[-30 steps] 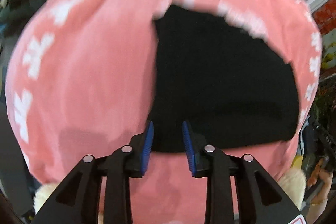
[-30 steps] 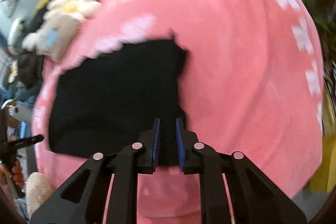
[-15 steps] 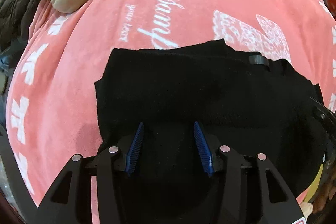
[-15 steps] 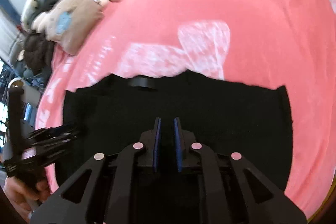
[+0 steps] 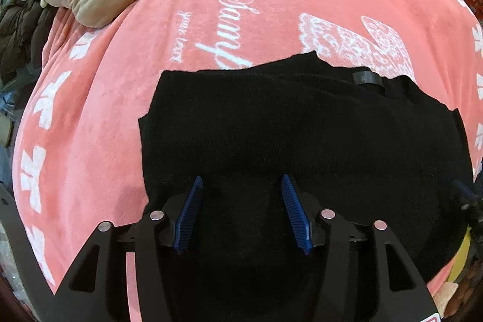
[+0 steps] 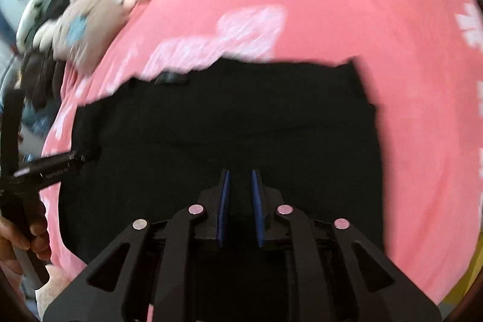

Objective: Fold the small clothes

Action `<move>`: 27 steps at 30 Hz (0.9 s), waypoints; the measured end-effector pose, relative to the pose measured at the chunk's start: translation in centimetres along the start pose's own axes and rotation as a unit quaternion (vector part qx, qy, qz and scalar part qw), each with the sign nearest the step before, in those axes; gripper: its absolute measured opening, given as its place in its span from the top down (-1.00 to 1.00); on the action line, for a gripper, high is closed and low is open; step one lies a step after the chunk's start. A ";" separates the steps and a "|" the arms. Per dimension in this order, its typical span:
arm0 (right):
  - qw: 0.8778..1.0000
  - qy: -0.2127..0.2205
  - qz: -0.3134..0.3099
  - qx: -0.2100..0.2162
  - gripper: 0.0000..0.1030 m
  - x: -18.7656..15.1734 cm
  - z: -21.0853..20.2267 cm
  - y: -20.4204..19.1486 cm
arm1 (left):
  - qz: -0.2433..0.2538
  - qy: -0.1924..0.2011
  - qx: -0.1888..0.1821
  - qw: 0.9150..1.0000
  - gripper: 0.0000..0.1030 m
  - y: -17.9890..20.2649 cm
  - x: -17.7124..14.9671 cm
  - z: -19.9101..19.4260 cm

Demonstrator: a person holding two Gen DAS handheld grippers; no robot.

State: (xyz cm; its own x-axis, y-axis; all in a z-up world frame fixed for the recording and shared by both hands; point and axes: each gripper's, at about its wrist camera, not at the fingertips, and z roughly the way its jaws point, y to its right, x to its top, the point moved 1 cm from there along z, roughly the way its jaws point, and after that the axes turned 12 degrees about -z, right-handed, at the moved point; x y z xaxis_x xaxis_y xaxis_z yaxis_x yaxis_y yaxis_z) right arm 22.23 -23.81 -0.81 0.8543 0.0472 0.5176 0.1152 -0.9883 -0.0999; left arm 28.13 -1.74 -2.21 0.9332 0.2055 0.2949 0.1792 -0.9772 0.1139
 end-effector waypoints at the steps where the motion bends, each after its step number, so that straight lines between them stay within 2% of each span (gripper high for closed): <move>1: 1.000 -0.008 0.008 -0.002 0.68 -0.7 -0.1 0.8 | 0.000 -0.001 -0.001 1.000 -0.03 0.0 -0.3 -0.4; 3: 0.999 -0.045 0.010 -0.013 0.75 -2.6 1.6 2.3 | 0.004 0.001 0.000 1.000 -0.03 0.0 -1.0 -0.9; 4: 0.999 -0.047 0.015 -0.004 0.78 -3.3 1.8 2.9 | 0.006 0.001 0.003 1.000 -0.03 0.0 -1.2 -1.1; 5: 0.999 -0.041 0.027 0.003 0.78 -3.5 1.1 3.2 | 0.008 0.001 0.002 1.000 -0.03 0.1 -1.7 -1.3; 9: 1.000 -0.012 0.019 -0.020 0.68 -3.7 -2.5 2.8 | 0.010 -0.005 -0.001 1.000 -0.03 0.2 -3.2 -2.2; 12: 0.998 -0.054 0.018 -0.029 0.68 -5.5 -0.1 3.9 | 0.011 -0.008 -0.008 1.000 -0.03 0.4 -4.5 -2.9; 14: 0.998 -0.044 0.033 -0.019 0.69 -5.7 -0.5 4.2 | 0.009 -0.012 -0.013 1.000 -0.03 0.5 -5.4 -3.2; 16: 0.999 -0.024 0.034 -0.024 0.65 -5.7 -2.5 4.0 | -0.001 -0.015 -0.026 1.000 -0.03 -0.1 -6.4 -3.8; 17: 0.999 -0.016 0.033 -0.027 0.60 -6.0 -3.2 4.0 | -0.012 -0.016 -0.040 0.999 -0.05 -0.8 -6.8 -4.1; 18: 0.999 -0.011 0.033 -0.032 0.36 -6.3 -3.8 4.1 | -0.035 -0.015 -0.060 0.997 -0.15 -1.8 -7.4 -4.4; 19: 0.999 -0.011 0.031 -0.037 0.02 -6.6 -4.2 4.3 | -0.056 -0.015 -0.072 0.996 -0.22 -2.8 -7.8 -4.6; 20: 0.999 -0.011 0.029 -0.041 -0.08 -7.1 -4.4 4.5 | -0.079 -0.015 -0.085 0.993 -0.23 -3.8 -8.3 -4.8; 21: 0.998 -0.015 0.029 -0.044 -0.09 -7.5 -4.2 4.7 | -0.103 -0.016 -0.096 0.990 -0.23 -5.1 -8.8 -4.8; 23: 0.998 -0.033 0.043 -0.031 -0.10 -8.2 -3.4 5.4 | -0.128 -0.016 -0.092 0.987 -0.25 -6.7 -9.7 -4.6; 26: 0.995 -0.041 0.088 0.016 -0.17 -9.3 -2.1 6.2 | -0.155 -0.010 -0.089 0.984 -0.28 -8.7 -10.8 -4.2; 27: 0.994 -0.043 0.098 0.024 -0.20 -9.5 -1.7 6.3 | -0.166 -0.014 -0.093 0.982 -0.37 -9.2 -11.2 -3.8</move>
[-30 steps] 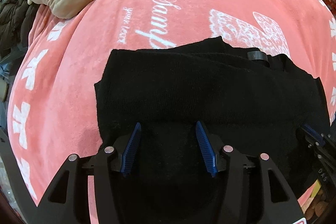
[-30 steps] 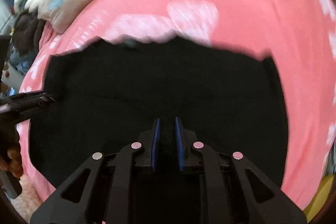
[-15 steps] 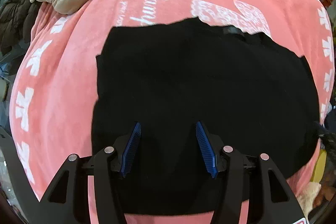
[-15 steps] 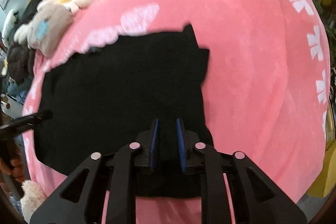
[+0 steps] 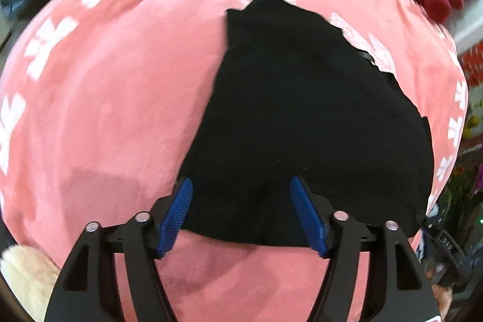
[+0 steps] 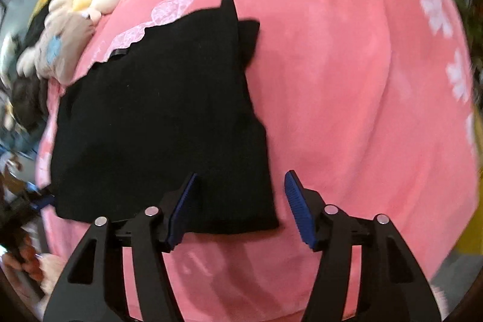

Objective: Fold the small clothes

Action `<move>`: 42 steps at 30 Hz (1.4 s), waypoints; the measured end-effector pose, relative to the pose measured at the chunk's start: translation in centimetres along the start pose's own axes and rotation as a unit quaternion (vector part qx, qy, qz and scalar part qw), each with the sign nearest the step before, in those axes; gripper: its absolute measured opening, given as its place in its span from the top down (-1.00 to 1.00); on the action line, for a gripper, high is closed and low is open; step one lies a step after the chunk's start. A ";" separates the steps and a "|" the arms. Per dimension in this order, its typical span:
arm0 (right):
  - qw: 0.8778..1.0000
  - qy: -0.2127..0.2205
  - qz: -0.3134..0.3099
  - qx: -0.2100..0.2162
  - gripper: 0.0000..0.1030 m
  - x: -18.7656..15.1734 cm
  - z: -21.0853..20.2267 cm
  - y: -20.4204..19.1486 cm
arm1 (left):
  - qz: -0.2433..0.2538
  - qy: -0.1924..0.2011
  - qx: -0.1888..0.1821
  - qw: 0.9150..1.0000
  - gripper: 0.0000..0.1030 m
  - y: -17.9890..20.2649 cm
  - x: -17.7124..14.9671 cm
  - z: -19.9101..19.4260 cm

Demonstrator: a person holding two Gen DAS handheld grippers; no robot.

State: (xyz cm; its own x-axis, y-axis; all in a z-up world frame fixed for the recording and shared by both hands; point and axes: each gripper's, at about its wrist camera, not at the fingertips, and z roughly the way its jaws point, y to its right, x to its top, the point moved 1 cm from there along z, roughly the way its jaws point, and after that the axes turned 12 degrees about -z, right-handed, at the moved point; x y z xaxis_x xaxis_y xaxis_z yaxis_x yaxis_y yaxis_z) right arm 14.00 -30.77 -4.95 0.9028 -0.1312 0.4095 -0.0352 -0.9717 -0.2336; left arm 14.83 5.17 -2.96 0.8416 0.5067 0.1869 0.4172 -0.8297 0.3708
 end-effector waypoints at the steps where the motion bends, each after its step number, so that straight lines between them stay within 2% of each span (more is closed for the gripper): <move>1: 1.000 -0.001 0.011 0.015 -0.23 -0.1 0.6 0.1 | -0.008 -0.001 -0.003 1.000 -0.37 -0.4 0.0 0.3; 2: 1.000 0.002 0.013 0.020 -0.18 -0.2 0.8 0.0 | -0.013 -0.005 -0.013 1.000 -0.37 -0.5 -0.1 0.6; 3: 1.000 0.003 0.008 0.018 0.22 -0.1 0.7 -0.3 | -0.013 -0.006 -0.016 1.000 -0.28 -0.6 0.2 0.9; 4: 1.000 0.002 0.000 0.024 0.84 0.1 0.5 -0.6 | -0.009 -0.006 -0.015 1.000 0.04 -0.4 0.2 0.9; 5: 0.999 0.003 0.004 0.035 0.84 0.4 0.1 -0.9 | 0.001 -0.013 -0.017 1.000 0.33 -0.1 0.3 0.9; 6: 1.000 0.008 0.000 0.031 0.84 0.7 -0.5 -1.2 | 0.005 -0.020 -0.019 1.000 0.80 0.0 0.5 0.9; 8: 0.999 0.000 -0.033 0.010 0.82 1.1 -0.8 -1.9 | -0.005 -0.033 -0.032 0.999 0.82 -0.3 1.0 0.8; 11: 0.998 0.000 -0.061 -0.023 0.67 0.8 -0.9 -2.4 | -0.027 -0.046 -0.045 0.998 0.56 -1.1 1.5 1.1; 12: 0.997 0.003 -0.071 -0.040 0.55 0.5 -1.2 -2.6 | -0.042 -0.049 -0.059 0.996 0.39 -1.6 1.7 1.2; 13: 0.996 0.006 -0.078 -0.054 0.25 0.3 -1.4 -2.8 | -0.052 -0.050 -0.068 0.995 0.15 -1.6 1.8 1.1; 14: 0.994 0.016 -0.086 -0.069 0.14 0.1 -1.9 -2.9 | -0.066 -0.051 -0.081 0.993 0.04 -1.9 1.9 1.1; 15: 0.993 0.026 -0.090 -0.073 0.12 -0.1 -2.5 -3.1 | -0.083 -0.046 -0.089 0.991 -0.15 -2.0 2.1 1.0; 16: 0.992 0.036 -0.094 -0.076 0.12 -0.2 -3.1 -3.2 | -0.092 -0.036 -0.081 0.992 -0.26 -2.1 2.2 0.9; 18: 0.989 0.059 -0.104 -0.085 0.12 -0.4 -4.5 -3.7 | -0.100 -0.012 -0.046 0.994 -0.28 -2.2 2.6 0.6; 20: 0.988 0.076 -0.114 -0.075 0.12 -0.2 -5.4 -4.4 | -0.099 0.025 -0.007 0.995 -0.31 -2.4 2.8 -0.1; 21: 0.987 0.079 -0.119 -0.071 0.12 0.1 -5.4 -4.6 | -0.090 0.027 -0.008 0.996 -0.32 -2.4 2.8 0.0; 23: 0.987 0.073 -0.129 -0.065 0.12 0.7 -4.7 -5.2 | -0.085 -0.005 -0.010 0.996 -0.35 -2.5 2.7 1.3; 26: 0.990 0.066 -0.113 -0.044 0.12 1.2 -3.6 -5.4 | -0.064 0.006 -0.010 0.998 -0.36 -1.9 2.2 1.9; 27: 0.992 0.065 -0.105 -0.037 0.12 1.1 -3.5 -5.5 | -0.060 0.010 -0.010 0.998 -0.29 -1.7 2.2 1.9; 29: 0.993 0.068 -0.095 -0.028 0.06 0.9 -3.4 -5.6 | -0.059 0.009 -0.038 0.998 0.29 -1.9 2.3 1.5; 30: 0.993 0.067 -0.096 -0.027 0.03 0.8 -3.4 -5.7 | -0.063 -0.003 -0.054 0.996 0.76 -1.8 2.3 1.6; 31: 0.993 0.065 -0.099 -0.028 0.01 0.5 -3.3 -5.7 | -0.071 -0.015 -0.072 0.995 0.85 -1.7 2.4 1.7; 32: 0.992 0.064 -0.101 -0.027 -0.02 0.4 -3.2 -5.8 | -0.076 -0.015 -0.071 0.994 0.86 -1.5 2.6 1.5; 34: 0.993 0.053 -0.102 -0.020 -0.17 0.0 -2.9 -5.7 | -0.060 -0.008 -0.066 0.996 0.87 -0.5 2.7 0.9; 35: 0.993 0.050 -0.102 -0.017 -0.18 -0.1 -2.8 -5.5 | -0.048 0.002 -0.069 0.996 0.88 0.3 2.7 0.0; 38: 0.994 0.048 -0.101 -0.015 -0.19 -0.7 -2.6 -5.1 | -0.014 0.031 -0.091 0.995 0.89 3.5 2.8 -2.9; 42: 0.995 0.051 -0.085 -0.004 -0.19 -1.3 -2.7 -3.5 | 0.065 0.070 -0.132 0.987 0.89 10.5 2.4 -8.4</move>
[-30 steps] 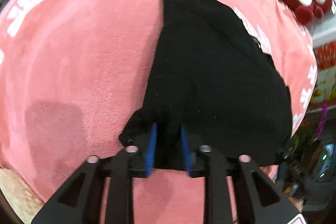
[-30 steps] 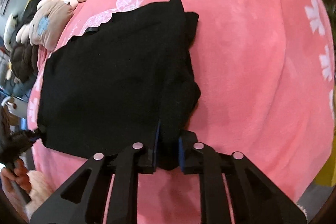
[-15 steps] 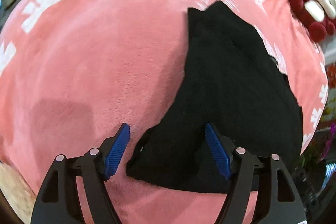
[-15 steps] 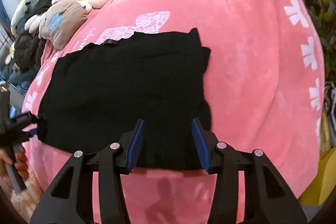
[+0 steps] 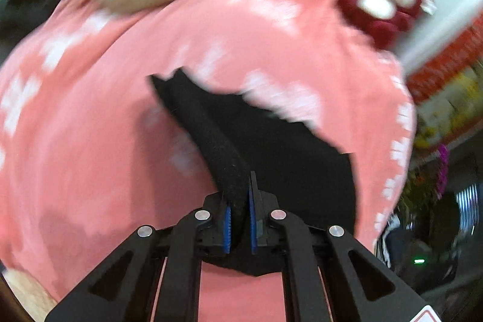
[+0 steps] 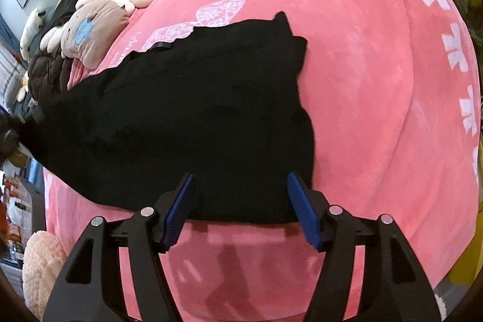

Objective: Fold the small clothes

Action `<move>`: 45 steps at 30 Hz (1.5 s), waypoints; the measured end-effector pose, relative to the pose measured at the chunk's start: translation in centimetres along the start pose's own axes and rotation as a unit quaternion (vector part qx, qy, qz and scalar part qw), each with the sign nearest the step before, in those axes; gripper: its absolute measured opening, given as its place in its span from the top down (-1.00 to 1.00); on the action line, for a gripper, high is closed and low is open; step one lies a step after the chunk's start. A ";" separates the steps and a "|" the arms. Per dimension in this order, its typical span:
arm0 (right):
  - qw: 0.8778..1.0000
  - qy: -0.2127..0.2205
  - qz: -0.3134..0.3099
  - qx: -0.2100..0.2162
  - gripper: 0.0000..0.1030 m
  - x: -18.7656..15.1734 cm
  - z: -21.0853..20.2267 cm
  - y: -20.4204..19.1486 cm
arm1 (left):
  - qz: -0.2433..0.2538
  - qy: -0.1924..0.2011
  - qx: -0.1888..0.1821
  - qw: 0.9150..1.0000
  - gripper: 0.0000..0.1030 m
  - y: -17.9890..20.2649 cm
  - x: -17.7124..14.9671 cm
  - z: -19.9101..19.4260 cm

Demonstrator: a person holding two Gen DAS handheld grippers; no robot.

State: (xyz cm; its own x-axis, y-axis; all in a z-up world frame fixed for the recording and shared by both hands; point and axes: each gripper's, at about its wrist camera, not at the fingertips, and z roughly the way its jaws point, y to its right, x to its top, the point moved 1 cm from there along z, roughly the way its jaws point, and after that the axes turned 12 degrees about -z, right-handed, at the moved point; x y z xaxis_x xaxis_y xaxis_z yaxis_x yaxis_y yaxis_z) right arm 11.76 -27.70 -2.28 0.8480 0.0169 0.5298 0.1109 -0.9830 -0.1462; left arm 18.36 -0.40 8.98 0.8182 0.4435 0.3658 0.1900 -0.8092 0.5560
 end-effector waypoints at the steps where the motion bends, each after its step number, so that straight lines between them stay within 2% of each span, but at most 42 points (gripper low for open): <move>1: 1.000 0.000 0.006 0.001 -0.19 -0.2 -0.1 0.3 | 0.023 0.005 -0.007 1.000 0.89 2.1 0.2 -0.1; 3: 1.000 -0.004 0.016 0.002 -0.20 -0.8 -0.3 1.1 | 0.072 0.010 -0.024 0.997 0.89 6.9 -0.1 -0.3; 6: 0.999 -0.004 0.040 0.008 -0.20 -1.7 -0.8 2.4 | 0.127 -0.012 -0.055 0.990 0.89 12.6 -2.0 0.7; 9: 0.998 0.006 0.068 0.017 -0.20 -2.5 -1.6 4.0 | 0.172 -0.043 -0.051 0.983 0.89 16.1 -5.2 3.5; 11: 0.996 0.015 0.090 0.025 -0.20 -2.9 -1.9 5.2 | 0.181 -0.077 -0.039 0.980 0.89 17.0 -7.8 6.7; 15: 0.992 0.028 0.118 0.040 -0.20 -3.1 -2.1 6.7 | 0.171 -0.135 0.002 0.976 0.89 15.4 -12.1 12.3; 16: 0.991 0.033 0.124 0.043 -0.20 -3.1 -2.1 7.0 | 0.167 -0.141 0.017 0.976 0.89 14.7 -12.8 13.3; 19: 0.990 0.039 0.127 0.048 -0.20 -3.0 -2.3 7.1 | 0.152 -0.139 0.029 0.978 0.89 13.3 -14.0 14.1; 21: 0.989 0.043 0.126 0.057 -0.20 -2.3 -2.6 7.0 | 0.145 -0.141 0.024 0.979 0.86 12.7 -13.9 13.9; 23: 0.987 0.052 0.128 0.086 -0.20 -1.1 -2.8 6.9 | 0.143 -0.140 0.018 0.980 0.71 12.6 -13.7 13.2; 24: 0.985 0.055 0.128 0.101 -0.20 -0.1 -2.8 6.8 | 0.137 -0.140 0.018 0.980 0.30 12.3 -13.5 12.6; 25: 0.983 0.057 0.128 0.120 -0.20 1.1 -2.6 6.7 | 0.133 -0.134 0.014 0.982 0.03 12.1 -13.3 11.7; 26: 0.980 0.055 0.129 0.138 -0.22 2.3 -2.2 6.5 | 0.131 -0.125 0.005 0.983 0.00 12.0 -13.3 11.0; 27: 0.978 0.047 0.128 0.159 -0.36 3.4 -1.5 6.3 | 0.137 -0.118 -0.004 0.983 -0.01 12.0 -13.2 10.2; 28: 0.976 0.042 0.127 0.173 -0.42 4.1 -0.9 6.2 | 0.140 -0.116 -0.005 0.983 -0.05 12.1 -13.1 9.7; 29: 0.975 0.033 0.125 0.181 -0.42 5.1 0.1 6.0 | 0.142 -0.116 -0.002 0.983 -0.09 11.9 -13.1 9.1; 33: 0.981 0.004 0.099 0.167 -0.41 7.7 3.0 4.4 | 0.136 -0.119 0.006 0.984 -0.11 10.4 -12.8 7.6; 35: 0.978 -0.009 0.102 0.180 -0.28 8.3 4.3 3.5 | 0.141 -0.113 0.013 0.984 -0.11 9.5 -12.7 6.8; 38: 0.985 -0.041 0.075 0.148 0.19 9.4 6.2 2.1 | 0.138 -0.109 0.022 0.984 -0.13 8.1 -12.4 6.2; 39: 0.988 -0.043 0.057 0.138 0.81 9.8 6.2 1.5 | 0.132 -0.112 0.021 0.985 -0.13 7.5 -12.2 6.1; 42: 0.992 0.008 0.006 0.123 0.82 12.0 2.5 -0.1 | 0.120 -0.116 0.030 0.985 -0.13 6.6 -11.7 6.1; 44: 0.992 0.050 -0.008 0.119 0.82 12.9 -0.8 -0.3 | 0.123 -0.112 0.035 0.986 -0.13 6.4 -11.4 6.0; 45: 0.992 0.058 -0.014 0.110 0.82 12.7 -1.6 0.0 | 0.126 -0.108 0.035 0.986 -0.13 6.3 -11.2 6.0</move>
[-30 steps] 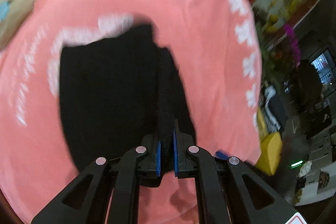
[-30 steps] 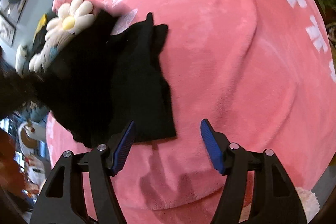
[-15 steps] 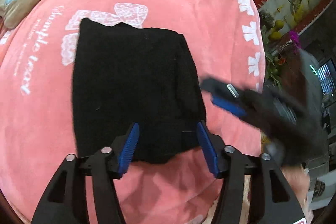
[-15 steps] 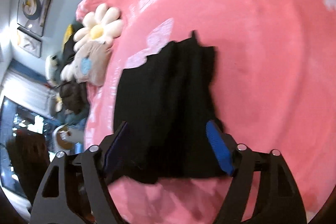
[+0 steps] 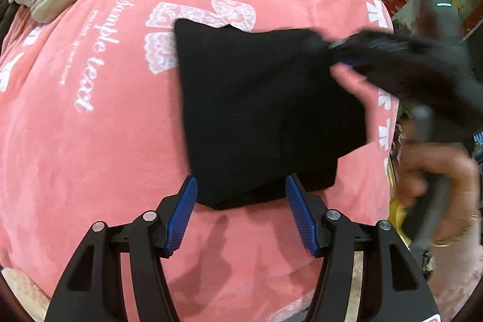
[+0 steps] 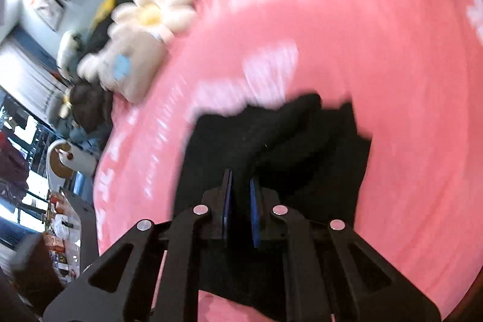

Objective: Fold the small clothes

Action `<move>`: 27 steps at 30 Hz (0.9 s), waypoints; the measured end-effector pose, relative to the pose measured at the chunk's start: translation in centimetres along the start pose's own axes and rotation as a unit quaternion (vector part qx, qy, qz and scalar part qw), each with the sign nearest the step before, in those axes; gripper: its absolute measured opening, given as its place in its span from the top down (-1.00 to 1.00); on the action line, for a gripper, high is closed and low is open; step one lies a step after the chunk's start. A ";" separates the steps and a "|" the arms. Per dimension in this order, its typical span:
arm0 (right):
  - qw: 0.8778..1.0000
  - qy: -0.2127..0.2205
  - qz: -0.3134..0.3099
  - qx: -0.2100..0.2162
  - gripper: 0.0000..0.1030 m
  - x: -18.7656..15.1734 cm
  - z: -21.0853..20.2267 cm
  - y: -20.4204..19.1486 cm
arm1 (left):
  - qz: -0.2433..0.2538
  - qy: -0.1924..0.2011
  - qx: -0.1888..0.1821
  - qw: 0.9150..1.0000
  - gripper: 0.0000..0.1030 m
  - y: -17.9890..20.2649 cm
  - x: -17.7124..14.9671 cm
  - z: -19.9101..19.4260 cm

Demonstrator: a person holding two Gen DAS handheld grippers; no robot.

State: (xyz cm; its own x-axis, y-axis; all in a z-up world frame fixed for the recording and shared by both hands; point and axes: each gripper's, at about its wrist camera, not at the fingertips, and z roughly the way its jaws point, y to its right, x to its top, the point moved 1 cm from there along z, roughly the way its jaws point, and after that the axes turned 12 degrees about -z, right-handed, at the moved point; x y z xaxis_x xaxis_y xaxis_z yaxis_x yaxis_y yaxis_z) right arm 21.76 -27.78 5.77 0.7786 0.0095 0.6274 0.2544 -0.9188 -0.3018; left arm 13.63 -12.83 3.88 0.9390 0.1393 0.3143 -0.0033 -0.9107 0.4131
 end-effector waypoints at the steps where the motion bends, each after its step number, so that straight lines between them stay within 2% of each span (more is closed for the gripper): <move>1: 1.000 -0.015 -0.012 -0.023 0.80 -0.7 0.4 0.7 | 0.001 0.002 0.001 1.000 -0.14 -0.1 0.1 0.1; 4: 0.992 -0.112 0.019 -0.055 0.70 -4.3 5.4 4.3 | -0.006 -0.003 0.003 1.000 -0.14 -0.4 0.3 0.9; 6: 0.993 -0.085 0.075 -0.024 0.63 -5.9 4.4 5.8 | -0.017 -0.015 -0.002 1.000 -0.14 -0.5 0.4 1.8; 8: 0.995 -0.048 0.083 -0.026 0.43 -6.2 1.6 5.6 | -0.026 -0.024 -0.006 0.999 -0.14 -0.9 0.5 2.3; 9: 0.996 -0.037 0.078 -0.037 0.16 -6.5 0.5 5.4 | -0.033 -0.027 -0.003 0.999 -0.14 -1.1 0.6 2.5; 10: 0.995 -0.037 0.077 -0.041 0.03 -6.9 0.2 5.4 | -0.036 -0.028 -0.003 0.999 -0.14 -1.3 0.7 2.6; 14: 0.993 -0.069 0.096 -0.028 0.03 -9.3 0.8 6.1 | -0.036 -0.029 0.005 0.999 -0.14 -1.4 1.2 3.5; 15: 0.992 -0.072 0.105 -0.018 -0.03 -9.6 1.4 6.2 | -0.037 -0.030 0.002 0.999 -0.16 -1.4 1.3 3.8; 16: 0.990 -0.073 0.117 -0.003 -0.21 -10.1 2.0 6.3 | -0.042 -0.030 -0.010 0.999 -0.24 -1.4 1.5 4.2; 17: 0.990 -0.071 0.124 0.000 -0.29 -10.5 2.4 6.3 | -0.050 -0.030 -0.021 0.998 -0.33 -1.5 1.6 4.5; 18: 0.989 -0.066 0.133 0.006 -0.36 -10.9 2.8 6.3 | -0.062 -0.031 -0.030 0.997 -0.52 -1.7 1.8 5.1; 21: 0.986 -0.058 0.157 0.019 -0.38 -11.7 3.9 6.6 | -0.127 -0.057 -0.046 0.989 -0.51 -3.4 2.4 7.7; 23: 0.984 -0.058 0.161 0.043 0.32 -11.4 4.0 6.5 | -0.160 -0.052 -0.074 0.983 -0.44 -4.4 2.7 8.2; 24: 0.981 -0.058 0.173 0.060 0.55 -11.2 3.8 6.6 | -0.160 -0.053 -0.094 0.981 0.27 -4.5 2.9 8.0; 25: 0.980 -0.052 0.179 0.070 0.61 -10.9 3.3 6.4 | -0.157 -0.073 -0.103 0.980 0.65 -4.5 3.1 7.9; 27: 0.982 -0.040 0.163 0.089 0.65 -9.9 1.0 5.1 | -0.172 -0.074 -0.125 0.974 0.71 -5.0 3.5 6.0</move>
State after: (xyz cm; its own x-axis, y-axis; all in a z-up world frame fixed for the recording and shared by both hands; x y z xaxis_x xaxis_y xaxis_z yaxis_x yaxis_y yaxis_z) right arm 15.90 -32.16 -2.67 0.8760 -0.2362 0.4204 0.0751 -0.7943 -0.6029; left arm 18.94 -10.08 -2.20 0.9385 0.3452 0.0013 0.2544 -0.6940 0.6735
